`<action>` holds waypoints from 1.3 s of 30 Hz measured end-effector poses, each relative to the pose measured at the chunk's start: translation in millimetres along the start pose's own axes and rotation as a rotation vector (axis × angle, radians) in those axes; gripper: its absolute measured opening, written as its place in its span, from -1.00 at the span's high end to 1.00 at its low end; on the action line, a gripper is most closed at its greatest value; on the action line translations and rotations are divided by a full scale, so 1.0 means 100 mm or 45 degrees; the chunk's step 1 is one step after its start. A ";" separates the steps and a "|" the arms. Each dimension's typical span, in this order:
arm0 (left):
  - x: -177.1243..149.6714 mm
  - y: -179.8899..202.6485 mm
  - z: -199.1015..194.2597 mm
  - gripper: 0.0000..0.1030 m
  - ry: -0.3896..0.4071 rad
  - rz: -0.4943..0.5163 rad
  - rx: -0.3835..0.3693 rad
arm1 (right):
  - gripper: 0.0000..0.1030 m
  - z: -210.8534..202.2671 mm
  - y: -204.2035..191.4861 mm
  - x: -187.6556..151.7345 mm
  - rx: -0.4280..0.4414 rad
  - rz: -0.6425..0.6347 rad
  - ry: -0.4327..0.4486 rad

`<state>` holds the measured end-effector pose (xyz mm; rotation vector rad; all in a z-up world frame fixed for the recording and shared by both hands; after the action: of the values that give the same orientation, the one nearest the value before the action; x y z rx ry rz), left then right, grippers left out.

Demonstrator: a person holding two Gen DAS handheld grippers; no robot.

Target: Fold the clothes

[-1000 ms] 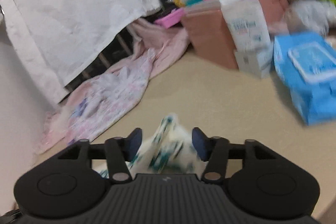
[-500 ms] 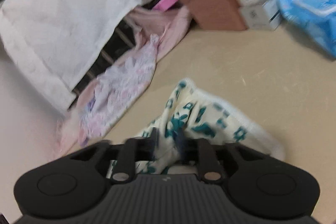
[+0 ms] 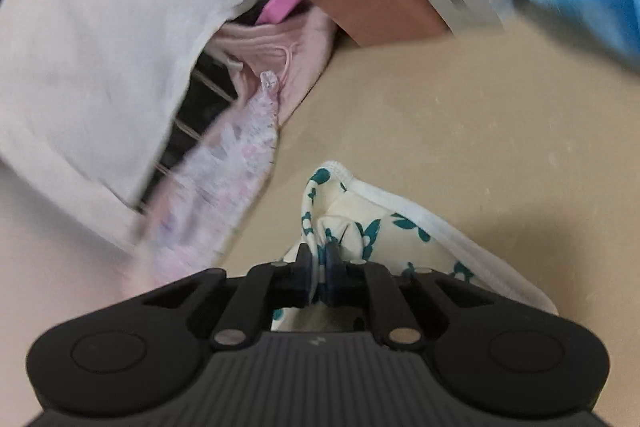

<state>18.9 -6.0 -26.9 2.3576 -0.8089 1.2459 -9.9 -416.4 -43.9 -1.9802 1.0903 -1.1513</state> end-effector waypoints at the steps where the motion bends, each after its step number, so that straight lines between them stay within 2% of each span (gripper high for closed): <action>1: 0.00 0.00 0.00 0.57 0.000 0.000 0.001 | 0.81 0.00 0.01 0.00 -0.014 -0.015 -0.002; 2: 0.00 0.00 0.00 0.57 0.000 0.000 0.001 | 0.70 0.00 -0.02 -0.01 -0.046 -0.074 0.004; 3: 0.00 0.00 0.00 0.57 0.000 0.001 0.002 | 0.69 0.00 -0.08 -0.05 -0.081 -0.158 0.012; 4: 0.00 0.00 0.00 0.58 0.000 0.002 0.003 | 0.79 0.01 -0.16 -0.10 -0.103 -0.248 0.021; 5: 0.00 0.00 0.00 0.58 0.000 0.002 0.004 | 0.89 0.02 -0.19 -0.14 -0.086 -0.269 0.022; 6: 0.00 0.00 0.00 0.58 0.001 0.002 0.005 | 0.90 0.06 -0.13 -0.13 -0.022 -0.162 0.009; 7: 0.00 0.00 0.00 0.57 0.001 0.002 0.004 | 0.91 0.12 0.00 -0.08 0.069 0.038 -0.014; 9: 0.00 0.01 0.00 0.57 0.002 0.002 -0.003 | 0.92 0.10 0.23 0.08 0.263 0.416 0.012; 11: 0.00 0.01 0.00 0.57 0.002 0.001 -0.005 | 0.84 0.04 0.30 0.15 0.292 0.537 0.016; 12: 0.00 0.01 0.00 0.57 0.002 0.000 -0.006 | 0.78 0.04 0.29 0.15 0.259 0.520 0.016; 13: 0.00 0.01 0.00 0.57 0.002 -0.001 -0.007 | 0.48 0.02 0.27 0.14 0.204 0.469 0.021; 16: 0.00 0.01 0.00 0.57 0.002 0.001 -0.004 | 0.09 -0.11 0.12 0.16 0.068 0.245 0.071; 18: 0.00 0.01 0.00 0.57 0.002 0.002 -0.004 | 0.09 -0.13 0.04 0.18 0.034 0.178 0.074; 23: 0.00 0.01 0.00 0.57 0.002 0.001 -0.004 | 0.10 0.12 -0.11 0.21 -0.027 0.088 -0.047; 27: 0.00 0.02 0.00 0.57 0.002 0.002 -0.003 | 0.11 0.03 -0.19 0.31 -0.076 0.039 0.059; 28: 0.00 0.02 0.00 0.57 0.002 0.001 -0.003 | 0.13 0.04 -0.21 0.33 -0.075 0.024 0.061; 30: 0.00 0.01 0.01 0.57 0.001 0.001 -0.005 | 0.40 0.17 -0.22 0.31 -0.081 -0.006 -0.006; 31: 0.00 0.02 0.00 0.57 0.002 0.001 -0.004 | 0.74 0.24 -0.19 0.29 -0.101 -0.008 -0.041; 32: 0.00 0.02 0.00 0.57 0.002 0.002 -0.002 | 0.95 0.26 -0.14 0.29 -0.103 0.012 -0.049; 37: -0.01 0.02 -0.01 0.56 0.002 0.000 -0.003 | 0.97 0.05 -0.04 0.42 0.018 0.177 0.051; 39: -0.01 0.02 -0.01 0.56 0.002 -0.001 -0.004 | 0.97 -0.04 -0.07 0.43 0.034 0.173 0.067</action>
<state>16.6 -7.2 -27.2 2.3536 -0.8091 1.2450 1.8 -450.4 -19.4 -1.8348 1.2108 -1.1447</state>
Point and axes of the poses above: each gripper's, at about its wrist camera, not at the fingertips, and z roughly the way its jaws point, y to its right, x to its top, the point moved 7 cm from there along z, roughly the way its jaws point, and after that the axes turned 4 degrees about z, right-handed, at the moved point
